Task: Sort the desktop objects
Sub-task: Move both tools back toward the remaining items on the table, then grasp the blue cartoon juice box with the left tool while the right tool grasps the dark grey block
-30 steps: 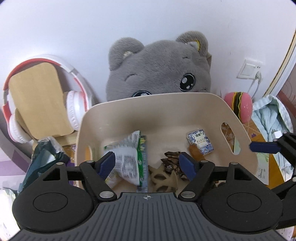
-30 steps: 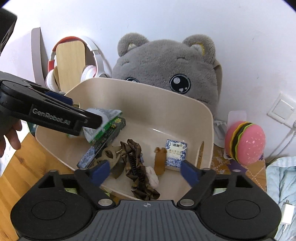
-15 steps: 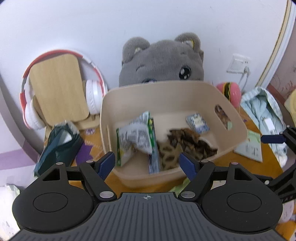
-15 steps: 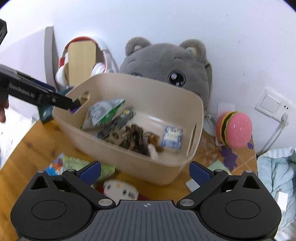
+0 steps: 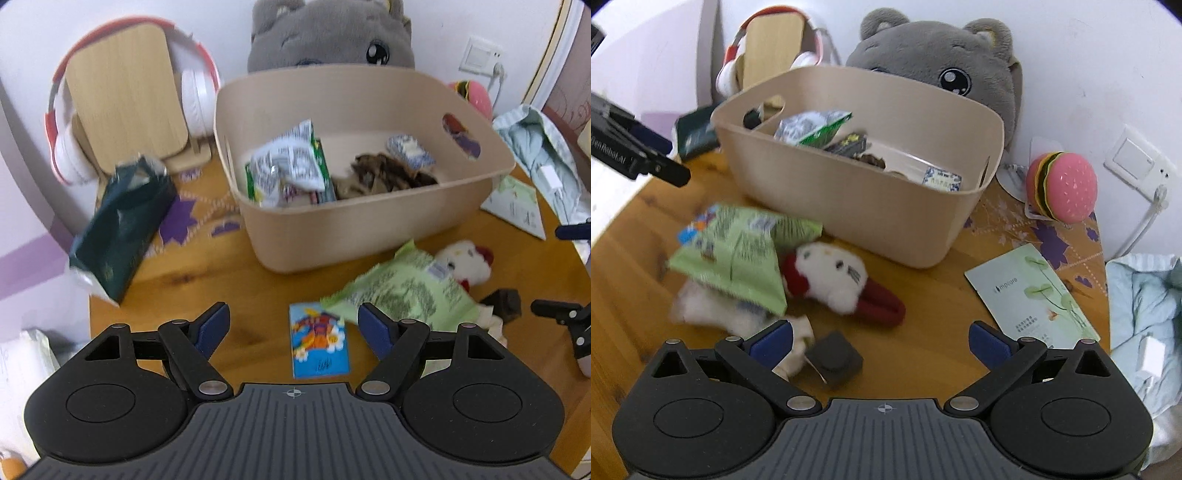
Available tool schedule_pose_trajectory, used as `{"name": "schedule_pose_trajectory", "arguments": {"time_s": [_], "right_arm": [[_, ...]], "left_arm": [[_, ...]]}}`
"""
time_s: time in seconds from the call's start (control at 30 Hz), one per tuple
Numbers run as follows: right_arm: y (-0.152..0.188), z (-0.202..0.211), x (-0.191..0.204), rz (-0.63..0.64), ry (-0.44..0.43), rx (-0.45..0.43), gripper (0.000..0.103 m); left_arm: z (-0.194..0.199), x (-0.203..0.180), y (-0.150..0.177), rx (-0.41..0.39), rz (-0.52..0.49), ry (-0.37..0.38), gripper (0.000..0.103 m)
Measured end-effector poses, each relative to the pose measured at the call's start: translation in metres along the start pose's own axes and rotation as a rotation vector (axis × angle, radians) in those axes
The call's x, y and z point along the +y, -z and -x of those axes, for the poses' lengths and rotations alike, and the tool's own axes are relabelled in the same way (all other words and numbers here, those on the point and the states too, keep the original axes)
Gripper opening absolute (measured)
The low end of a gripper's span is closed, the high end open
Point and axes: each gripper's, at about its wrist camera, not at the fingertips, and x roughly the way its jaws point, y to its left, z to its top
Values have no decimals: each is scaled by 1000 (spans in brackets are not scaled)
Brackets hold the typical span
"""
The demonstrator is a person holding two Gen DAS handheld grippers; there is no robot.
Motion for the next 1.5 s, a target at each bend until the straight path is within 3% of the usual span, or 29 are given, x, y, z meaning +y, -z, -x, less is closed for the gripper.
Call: {"name": "schedule_pose_trajectory", "arguments": {"time_s": [0.47, 1.17, 1.37, 1.43, 1.5], "right_arm": [[29, -26, 14, 287, -29, 19, 99], [27, -56, 13, 254, -118, 31, 72], [25, -55, 18, 259, -155, 23, 54], [24, -55, 18, 258, -176, 29, 42], [24, -55, 18, 257, -188, 38, 32]], "left_arm": [[-32, 1, 16, 90, 18, 23, 78], [-82, -8, 18, 178, 26, 16, 76], [-80, -9, 20, 158, -11, 10, 61], [-79, -8, 21, 153, -23, -2, 51], [-78, -6, 21, 149, -27, -1, 48]]}}
